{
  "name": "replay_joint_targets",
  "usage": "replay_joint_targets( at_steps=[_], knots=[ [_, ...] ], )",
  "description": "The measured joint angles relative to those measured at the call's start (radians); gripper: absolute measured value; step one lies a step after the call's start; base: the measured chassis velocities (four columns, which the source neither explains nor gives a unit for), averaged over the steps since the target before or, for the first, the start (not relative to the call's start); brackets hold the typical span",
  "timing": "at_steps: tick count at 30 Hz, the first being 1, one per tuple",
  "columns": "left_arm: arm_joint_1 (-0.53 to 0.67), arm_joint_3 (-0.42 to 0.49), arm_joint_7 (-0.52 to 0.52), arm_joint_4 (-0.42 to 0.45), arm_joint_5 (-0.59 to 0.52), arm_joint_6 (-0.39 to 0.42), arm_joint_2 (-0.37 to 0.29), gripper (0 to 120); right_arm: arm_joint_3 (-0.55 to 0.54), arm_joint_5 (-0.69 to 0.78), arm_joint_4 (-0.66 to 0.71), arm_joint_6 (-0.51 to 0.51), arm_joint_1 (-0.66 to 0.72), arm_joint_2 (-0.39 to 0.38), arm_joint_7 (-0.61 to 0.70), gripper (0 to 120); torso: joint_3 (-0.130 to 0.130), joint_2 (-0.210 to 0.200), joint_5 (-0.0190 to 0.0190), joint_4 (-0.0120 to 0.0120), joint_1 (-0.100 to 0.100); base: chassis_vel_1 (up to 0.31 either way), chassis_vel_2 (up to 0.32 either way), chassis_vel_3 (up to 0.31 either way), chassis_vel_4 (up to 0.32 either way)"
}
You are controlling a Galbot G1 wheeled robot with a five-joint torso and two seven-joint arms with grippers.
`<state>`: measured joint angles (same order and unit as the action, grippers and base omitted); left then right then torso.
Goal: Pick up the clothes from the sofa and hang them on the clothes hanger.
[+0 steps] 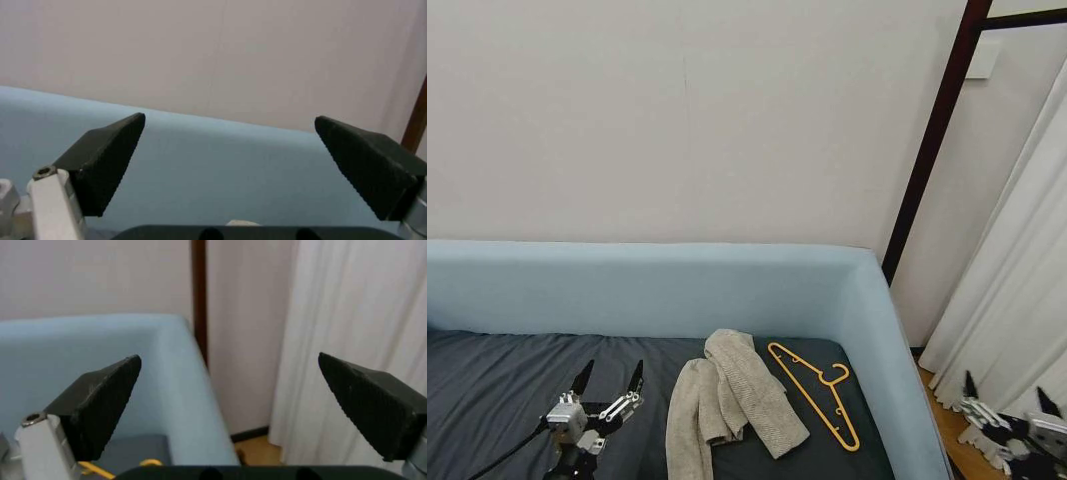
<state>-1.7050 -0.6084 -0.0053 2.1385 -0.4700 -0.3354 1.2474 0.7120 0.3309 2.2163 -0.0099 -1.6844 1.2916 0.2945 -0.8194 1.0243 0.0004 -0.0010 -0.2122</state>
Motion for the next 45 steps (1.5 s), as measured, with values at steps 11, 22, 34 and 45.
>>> replay_joint_targets(
  at_steps=[11,22,34,45],
  knots=[
    [-0.018,0.04,-0.082,0.052,0.068,0.069,0.062,100,-0.043,0.061,0.089,-0.062,-0.03,-0.035,0.021,100,0.0,0.0,-0.0006,-0.0005,0.0,0.0,0.0,0.0,0.0],
    [-0.042,0.027,-0.08,0.129,0.05,0.096,0.068,100,-0.033,0.022,0.087,-0.038,-0.014,-0.085,0.011,100,0.0,0.0,-0.0004,-0.0006,0.0,0.0,0.0,0.0,0.0],
    [-0.093,0.032,-0.082,0.111,0.097,0.043,0.162,100,-0.128,0.234,-0.04,-0.035,0.129,-0.215,0.01,100,0.0,0.0,-0.0003,-0.0004,0.0,0.0,0.0,0.0,0.0],
    [-0.146,0.023,-0.084,0.126,0.165,-0.024,0.246,100,-0.403,0.792,-0.171,-0.14,0.382,-0.291,-0.031,100,0.0,0.0,-0.0005,-0.0006,0.0,0.0,0.0,0.0,0.0]
  ],
)
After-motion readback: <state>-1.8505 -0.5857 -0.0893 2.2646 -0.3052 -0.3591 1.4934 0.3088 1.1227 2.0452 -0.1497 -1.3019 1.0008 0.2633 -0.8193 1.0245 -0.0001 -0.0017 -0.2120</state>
